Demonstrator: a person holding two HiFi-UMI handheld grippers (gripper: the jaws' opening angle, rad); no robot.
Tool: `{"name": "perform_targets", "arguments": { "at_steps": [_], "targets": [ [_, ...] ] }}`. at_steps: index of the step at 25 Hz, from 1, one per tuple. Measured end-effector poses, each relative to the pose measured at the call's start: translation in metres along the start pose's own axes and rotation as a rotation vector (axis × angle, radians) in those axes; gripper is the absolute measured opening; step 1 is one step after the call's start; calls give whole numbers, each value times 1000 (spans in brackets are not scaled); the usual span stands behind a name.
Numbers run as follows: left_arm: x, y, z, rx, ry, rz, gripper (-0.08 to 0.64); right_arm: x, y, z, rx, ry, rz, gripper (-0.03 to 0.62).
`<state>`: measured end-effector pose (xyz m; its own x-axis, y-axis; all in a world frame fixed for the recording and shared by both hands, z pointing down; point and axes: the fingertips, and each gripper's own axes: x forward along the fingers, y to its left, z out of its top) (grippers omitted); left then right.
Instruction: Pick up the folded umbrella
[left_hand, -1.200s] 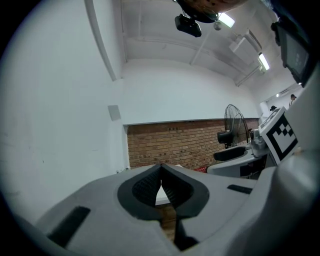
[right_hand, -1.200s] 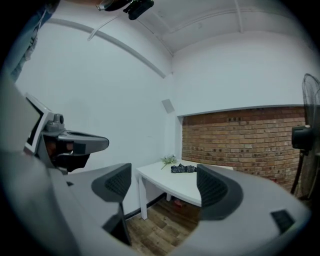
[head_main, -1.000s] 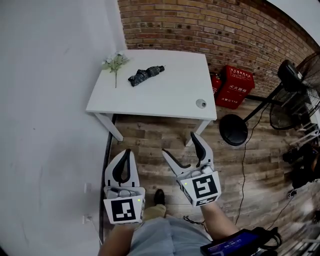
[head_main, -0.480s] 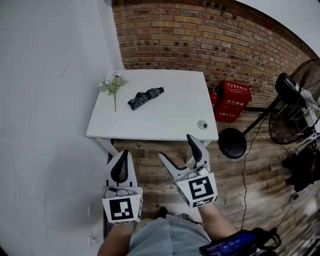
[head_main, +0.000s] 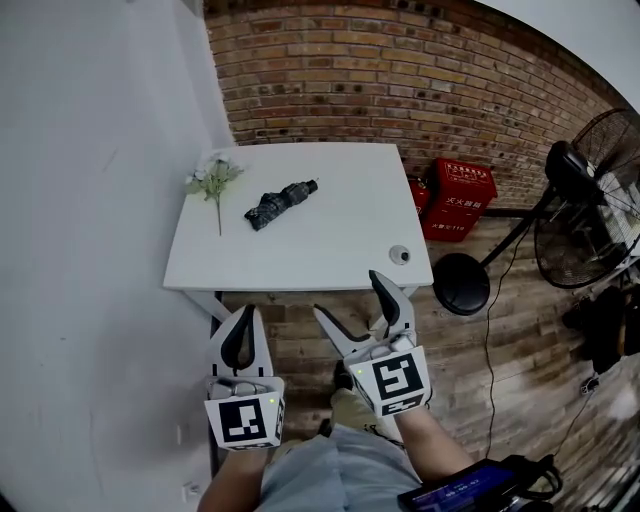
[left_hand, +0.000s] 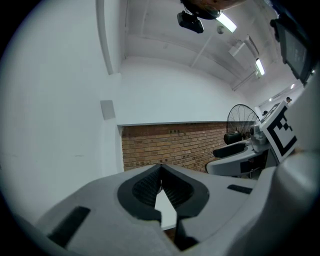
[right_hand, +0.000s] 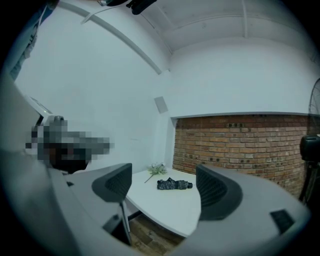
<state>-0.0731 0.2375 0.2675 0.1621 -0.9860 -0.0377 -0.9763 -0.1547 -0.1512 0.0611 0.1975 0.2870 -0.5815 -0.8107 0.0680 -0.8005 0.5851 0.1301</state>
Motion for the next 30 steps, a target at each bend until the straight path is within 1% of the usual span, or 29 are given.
{"name": "perform_targets", "arguments": {
  "at_steps": [5, 10, 16, 20, 22, 30],
  "targets": [
    [21, 1, -8, 0, 10, -4, 6, 20, -9, -5, 21, 9, 7, 399],
    [58, 6, -16, -1, 37, 2, 6, 49, -32, -12, 52, 38, 17, 399],
    [111, 16, -32, 8, 80, 5, 6, 96, -59, -29, 72, 52, 39, 399],
    [147, 20, -39, 10, 110, 13, 6, 130, -77, -38, 98, 87, 69, 399],
    [164, 24, -43, 11, 122, 22, 6, 148, -88, -42, 101, 87, 81, 400],
    [225, 46, -46, 22, 138, 65, 6, 216, -117, -39, 102, 74, 133, 399]
  ]
}}
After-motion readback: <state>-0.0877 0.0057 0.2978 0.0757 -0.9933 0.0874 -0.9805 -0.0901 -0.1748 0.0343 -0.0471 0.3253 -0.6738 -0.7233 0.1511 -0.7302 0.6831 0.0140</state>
